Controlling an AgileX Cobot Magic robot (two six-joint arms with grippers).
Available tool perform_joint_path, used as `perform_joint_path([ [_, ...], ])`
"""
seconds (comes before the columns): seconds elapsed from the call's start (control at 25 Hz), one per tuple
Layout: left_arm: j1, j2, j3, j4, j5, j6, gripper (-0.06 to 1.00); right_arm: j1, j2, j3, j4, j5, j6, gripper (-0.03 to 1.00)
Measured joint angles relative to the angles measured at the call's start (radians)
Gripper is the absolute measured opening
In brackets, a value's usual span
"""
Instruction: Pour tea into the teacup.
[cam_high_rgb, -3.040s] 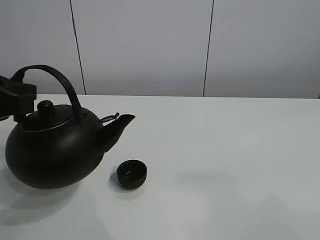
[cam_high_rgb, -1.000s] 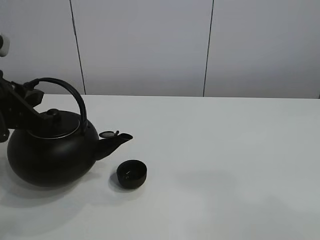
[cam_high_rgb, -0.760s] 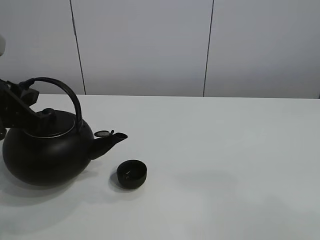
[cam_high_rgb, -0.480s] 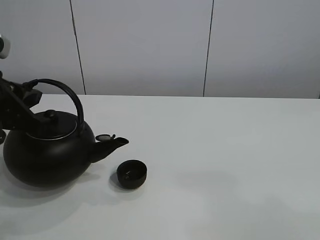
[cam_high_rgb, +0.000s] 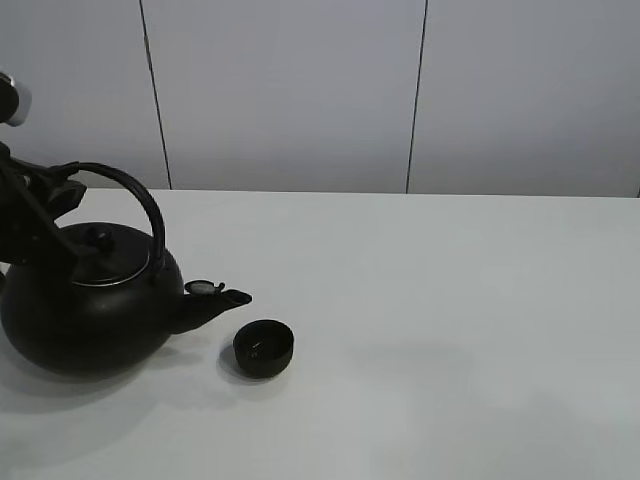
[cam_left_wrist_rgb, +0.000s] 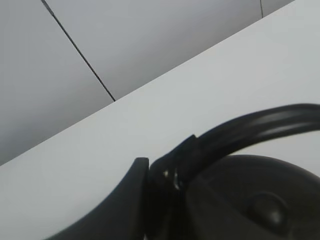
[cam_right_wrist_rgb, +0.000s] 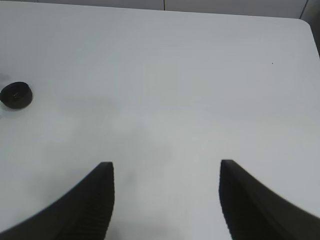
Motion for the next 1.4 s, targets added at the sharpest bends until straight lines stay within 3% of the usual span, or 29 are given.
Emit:
perform_joint_path([
  [0.4,0.000,0.000,0.000,0.000,0.001,0.078,0.11,0.000,0.000,0.000,0.000,0.000,0.000,0.42],
  [1.04,0.000,0.000,0.000,0.000,0.001,0.082,0.11,0.000,0.000,0.000,0.000,0.000,0.000,0.42],
  [1.4,0.002,0.000,0.000,0.004,0.000,-0.222,0.11,0.000,0.000,0.000,0.000,0.000,0.000,0.42],
])
